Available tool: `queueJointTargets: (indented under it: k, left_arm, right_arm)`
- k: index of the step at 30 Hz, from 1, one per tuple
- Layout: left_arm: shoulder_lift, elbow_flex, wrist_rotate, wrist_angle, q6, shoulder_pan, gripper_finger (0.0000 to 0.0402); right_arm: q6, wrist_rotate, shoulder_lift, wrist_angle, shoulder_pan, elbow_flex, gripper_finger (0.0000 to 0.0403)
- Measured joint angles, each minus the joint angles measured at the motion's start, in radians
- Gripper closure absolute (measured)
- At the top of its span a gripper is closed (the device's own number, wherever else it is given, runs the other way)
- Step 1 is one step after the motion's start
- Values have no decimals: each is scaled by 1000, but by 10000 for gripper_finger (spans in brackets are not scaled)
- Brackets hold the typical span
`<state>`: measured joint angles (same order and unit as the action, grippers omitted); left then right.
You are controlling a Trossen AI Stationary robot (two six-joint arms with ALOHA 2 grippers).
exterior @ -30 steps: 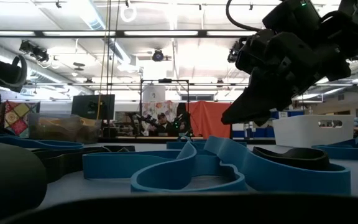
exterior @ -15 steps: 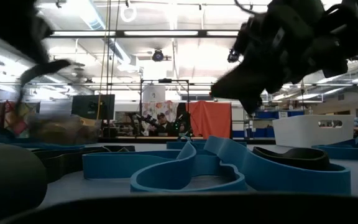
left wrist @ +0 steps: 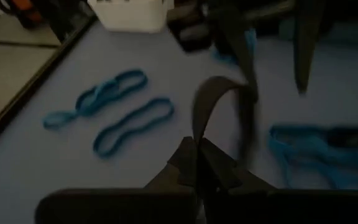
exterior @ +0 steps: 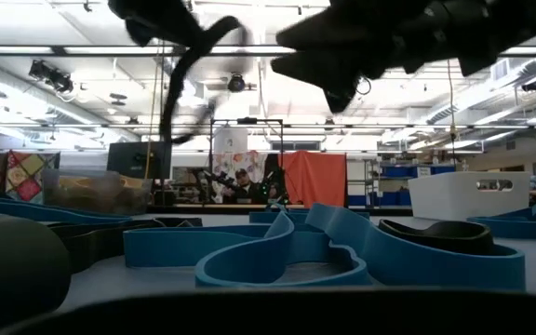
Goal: Sort rubber bands into baskets
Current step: Put the black rubber band into the white bin
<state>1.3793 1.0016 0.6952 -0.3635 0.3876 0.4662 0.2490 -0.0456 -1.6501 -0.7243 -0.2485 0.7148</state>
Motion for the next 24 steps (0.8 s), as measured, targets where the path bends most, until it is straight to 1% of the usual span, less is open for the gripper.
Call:
queueJointTargets:
  k: [4, 7, 11, 13, 16, 22, 24]
  left_arm:
    - [31, 0, -2, 97, -102, -24, 395]
    - [50, 0, -3, 159, -163, -35, 394]
    - [73, 0, -4, 209, -209, -42, 394]
    - [81, 0, -4, 221, -225, -43, 394]
    - [88, 0, -5, 216, -226, -43, 394]
    - [87, 0, -5, 214, -224, -42, 394]
    - [87, 0, -4, 202, -224, -42, 394]
  right_arm:
    - [-65, -15, 0, 4, 8, 44, 209]
    - [-75, -16, 0, 28, 23, 75, 189]
    - [-77, -10, 0, 88, 44, 103, 178]
    - [-77, -10, 0, 106, 49, 107, 185]
    - [-70, -23, 0, 116, 49, 107, 207]
    - [-70, -131, 0, 131, 46, 107, 244]
    - [-69, -137, 1, 145, 46, 107, 251]
